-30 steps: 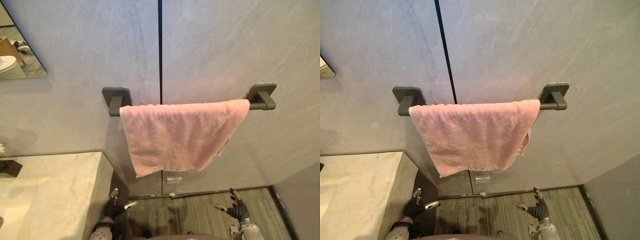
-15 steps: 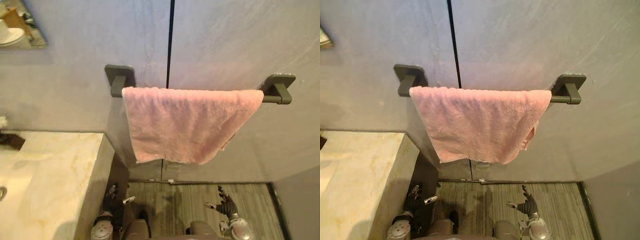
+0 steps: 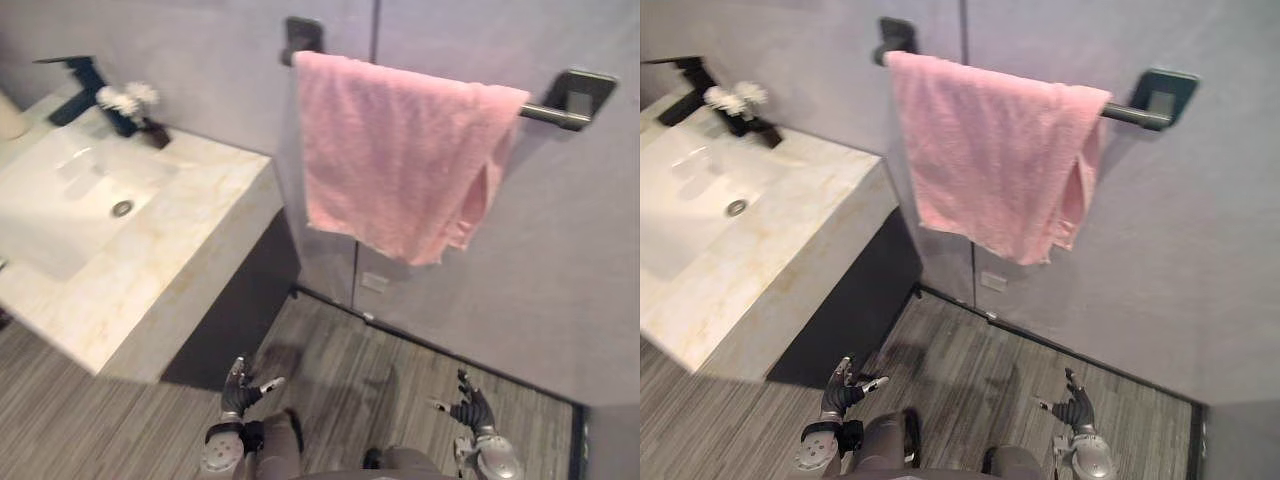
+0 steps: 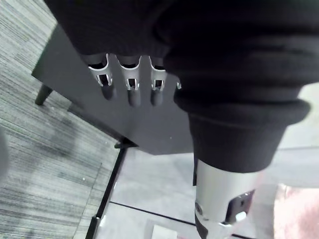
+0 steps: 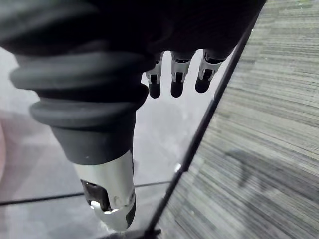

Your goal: Organize washtable

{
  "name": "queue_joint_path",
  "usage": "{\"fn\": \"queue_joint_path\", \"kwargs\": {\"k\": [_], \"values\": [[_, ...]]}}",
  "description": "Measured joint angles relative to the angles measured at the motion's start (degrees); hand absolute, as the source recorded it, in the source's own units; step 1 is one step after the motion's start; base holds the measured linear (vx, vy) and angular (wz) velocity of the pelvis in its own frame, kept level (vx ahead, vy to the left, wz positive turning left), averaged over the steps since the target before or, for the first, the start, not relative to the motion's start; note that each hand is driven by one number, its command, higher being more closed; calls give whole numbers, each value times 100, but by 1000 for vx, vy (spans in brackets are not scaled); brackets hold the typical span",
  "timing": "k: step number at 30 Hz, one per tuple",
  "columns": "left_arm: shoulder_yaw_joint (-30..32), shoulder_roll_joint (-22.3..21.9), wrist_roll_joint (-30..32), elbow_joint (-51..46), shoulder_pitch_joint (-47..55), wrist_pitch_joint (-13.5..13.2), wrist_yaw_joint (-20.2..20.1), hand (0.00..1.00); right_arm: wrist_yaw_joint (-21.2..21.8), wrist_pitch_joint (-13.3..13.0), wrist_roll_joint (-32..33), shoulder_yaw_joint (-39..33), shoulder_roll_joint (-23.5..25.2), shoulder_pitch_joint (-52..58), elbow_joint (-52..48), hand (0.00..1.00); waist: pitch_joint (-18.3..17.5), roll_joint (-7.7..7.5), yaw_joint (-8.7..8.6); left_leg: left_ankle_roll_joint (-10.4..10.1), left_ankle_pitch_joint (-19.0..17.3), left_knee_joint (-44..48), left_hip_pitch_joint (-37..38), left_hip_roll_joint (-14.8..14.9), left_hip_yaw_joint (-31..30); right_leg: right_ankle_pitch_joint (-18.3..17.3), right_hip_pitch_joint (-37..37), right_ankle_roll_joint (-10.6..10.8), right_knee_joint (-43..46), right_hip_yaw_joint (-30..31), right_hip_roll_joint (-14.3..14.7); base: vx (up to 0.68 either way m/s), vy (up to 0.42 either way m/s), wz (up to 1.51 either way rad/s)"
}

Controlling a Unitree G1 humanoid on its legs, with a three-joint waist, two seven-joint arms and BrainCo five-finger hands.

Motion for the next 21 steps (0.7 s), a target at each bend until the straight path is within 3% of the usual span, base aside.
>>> {"fn": "queue_joint_path", "kwargs": {"k": [2, 3, 4, 6, 8, 12, 13, 19, 21], "values": [[-162, 81, 13, 233, -227, 4, -3, 0, -11, 0, 88, -113, 40, -45, 242, 0, -74, 59, -231, 31, -84, -552, 555, 229, 374, 121, 8, 70, -96, -676, -139, -154, 77, 176], [-231, 87, 21, 325, -330, 4, -5, 0, -10, 4, 141, -207, 31, -62, 353, 0, -105, 106, -338, -28, 107, -1150, 884, 227, 522, 169, 7, 146, -168, -887, -174, -142, 186, 170], [-308, 105, 39, 467, -442, 6, -1, 0, -25, 10, 159, -341, 24, -191, 506, 0, -188, 254, -407, -506, 433, -2159, 1279, 118, 515, 293, -15, 271, -331, -1059, -167, -114, 210, 118], [-375, 305, 189, 601, -484, 6, -8, 0, -29, 4, 179, -396, 80, -438, 742, 0, -199, 243, -348, -657, 533, -2788, 1434, 20, 473, 582, 17, 346, -647, -1101, -82, -114, 218, 42], [-366, 559, 271, 821, -436, 25, -9, 0, -31, 2, 178, -417, 192, -519, 841, 0, -239, 118, -353, -643, 543, -2760, 1447, -104, 426, 847, 191, 425, -939, -1085, -119, -107, 172, 13], [-139, 800, 291, 1132, -266, 24, 6, 0, -32, 19, 139, -410, 262, -516, 934, 0, -293, 66, -344, -390, 680, -2929, 1407, -427, 231, 1102, 356, 593, -1274, -964, -290, -136, 142, 22], [-96, 803, 290, 1176, -270, 27, 9, 0, -32, 21, 136, -409, 262, -516, 942, 0, -313, 24, -363, -354, 719, -2975, 1401, -469, 164, 1106, 350, 602, -1280, -944, -305, -166, 101, 51], [182, 643, 229, 1465, -139, 22, 91, 0, -41, 81, 124, -369, 279, -505, 965, 0, -280, 103, -230, -164, 1037, -3290, 1144, -760, -532, 830, 307, 776, -1218, -909, -344, -122, 37, 66], [314, 594, 218, 1504, -131, 18, 131, 0, -50, 79, 125, -351, 298, -539, 962, 0, -237, 59, -178, 8, 1165, -3270, 947, -868, -768, 675, 328, 797, -1125, -1113, -402, -26, 23, 121]]}}
